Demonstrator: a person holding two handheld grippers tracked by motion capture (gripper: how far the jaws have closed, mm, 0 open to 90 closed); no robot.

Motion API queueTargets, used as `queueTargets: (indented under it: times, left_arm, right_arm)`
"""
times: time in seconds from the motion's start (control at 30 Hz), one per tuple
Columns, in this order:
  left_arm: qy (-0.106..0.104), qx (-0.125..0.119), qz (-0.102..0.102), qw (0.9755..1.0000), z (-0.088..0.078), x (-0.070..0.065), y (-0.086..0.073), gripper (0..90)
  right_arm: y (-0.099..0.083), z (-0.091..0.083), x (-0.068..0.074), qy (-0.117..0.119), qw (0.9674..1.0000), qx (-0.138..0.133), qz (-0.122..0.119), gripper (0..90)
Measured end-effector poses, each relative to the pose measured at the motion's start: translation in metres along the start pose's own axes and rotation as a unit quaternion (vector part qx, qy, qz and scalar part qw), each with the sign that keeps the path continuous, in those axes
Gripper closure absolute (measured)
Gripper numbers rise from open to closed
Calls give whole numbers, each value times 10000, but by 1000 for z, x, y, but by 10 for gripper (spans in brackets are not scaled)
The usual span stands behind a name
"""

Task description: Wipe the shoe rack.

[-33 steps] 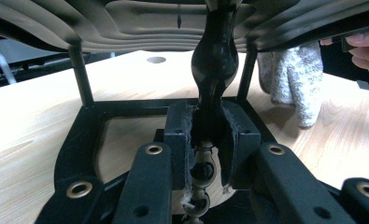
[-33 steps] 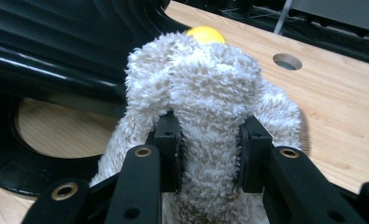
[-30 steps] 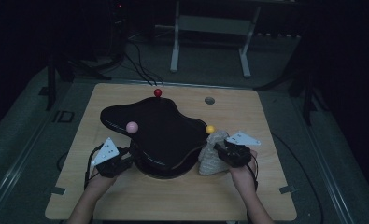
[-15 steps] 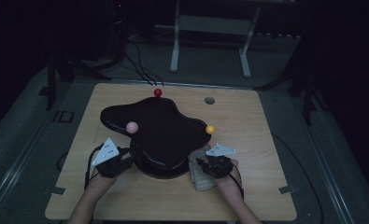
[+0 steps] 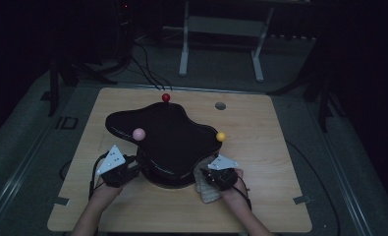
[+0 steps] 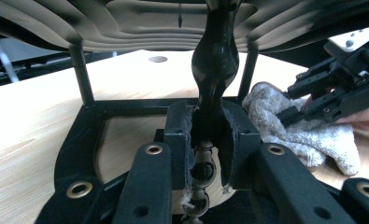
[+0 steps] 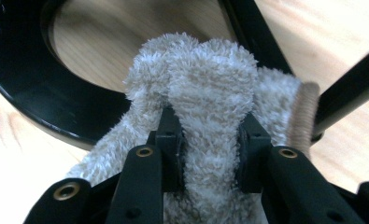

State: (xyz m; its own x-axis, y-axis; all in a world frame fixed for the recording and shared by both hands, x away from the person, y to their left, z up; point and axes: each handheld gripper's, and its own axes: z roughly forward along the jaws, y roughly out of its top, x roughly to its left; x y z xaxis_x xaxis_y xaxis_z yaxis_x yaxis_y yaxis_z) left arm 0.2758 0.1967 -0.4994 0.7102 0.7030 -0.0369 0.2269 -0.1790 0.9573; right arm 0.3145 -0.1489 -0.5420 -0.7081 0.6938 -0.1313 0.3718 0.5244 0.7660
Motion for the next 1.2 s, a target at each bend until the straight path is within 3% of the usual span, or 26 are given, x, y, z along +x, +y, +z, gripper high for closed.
queueTargets:
  times: [0.07, 0.13, 0.23, 0.27, 0.3, 0.33, 0.37, 0.43, 0.5, 0.57, 0.63, 0.67, 0.73, 0.77, 0.83, 0.9, 0.97, 1.03, 1.1, 1.17, 1.2]
  left_arm:
    - [-7, 11, 6, 10000, 0, 0, 0, 742]
    - [0, 5, 12, 10000, 0, 0, 0, 742]
    - [-23, 0, 12, 10000, 0, 0, 0, 742]
    - [-10, -4, 9, 10000, 0, 0, 0, 742]
    - [-8, -11, -7, 10000, 0, 0, 0, 741]
    - [-8, -11, -7, 10000, 0, 0, 0, 742]
    - [-1, 8, 13, 10000, 0, 0, 0, 742]
    - [18, 19, 18, 10000, 0, -1, 0, 742]
    - [5, 3, 10, 10000, 0, -1, 0, 742]
    - [-2, 20, 34, 10000, 0, -1, 0, 742]
    - [-10, 19, 35, 10000, 0, -1, 0, 742]
    - [-49, -23, -8, 10000, 0, 0, -1, 742]
    - [-61, -15, -6, 10000, 0, 0, -1, 742]
    - [-21, 6, 23, 10000, 0, -1, 0, 742]
    - [-25, -6, 5, 10000, 0, -1, 0, 742]
    - [-63, -4, -1, 10000, 0, -1, 0, 742]
    - [-59, -4, 25, 10000, 0, -1, 0, 742]
    - [-95, -35, -17, 9999, 1, 0, -1, 742]
    - [-91, -11, 15, 10000, 1, 0, -1, 742]
    - [-48, -14, 34, 10000, 1, -1, -1, 742]
    - [-55, -17, 23, 10000, 1, -1, -1, 741]
  right_arm:
    - [-1, 5, -10, -193, 9994, -77, 262, 668]
    - [-2, 6, -11, -164, 9992, -126, 344, 671]
    - [-4, 6, 0, -162, 9994, -200, 248, 681]
    - [-5, 2, 12, 48, 9998, -193, -56, 681]
    - [-5, 0, 16, 113, 9996, -180, -157, 680]
    - [-5, 0, 16, 113, 9996, -180, -157, 680]
    - [-5, -2, 22, 260, 9990, -161, -320, 677]
    - [-4, -3, 21, 259, 9990, -146, -339, 675]
    - [-5, 0, 9, 135, 9998, -166, -2, 672]
    - [-6, 0, 9, 79, 9998, -151, 92, 677]
    - [-6, 0, 13, 34, 9999, -154, 1, 678]
    - [-7, -1, 26, 163, 9995, -229, -172, 680]
    - [-7, -1, 31, 219, 9992, -250, -231, 680]
    - [-4, -2, 39, 278, 9979, -217, -546, 677]
    - [-3, -2, 38, 281, 9980, -207, -526, 676]
    - [-2, 0, 28, 132, 9992, -213, -325, 676]
    - [-4, 1, 25, 163, 9995, -241, -146, 679]
    - [-4, 1, 34, 123, 9991, -264, -299, 682]
    - [-5, 0, 46, 375, 9978, -287, -456, 681]
    - [-3, -1, 55, 403, 9956, -242, -811, 679]
    - [-1, -1, 54, 426, 9956, -213, -802, 678]
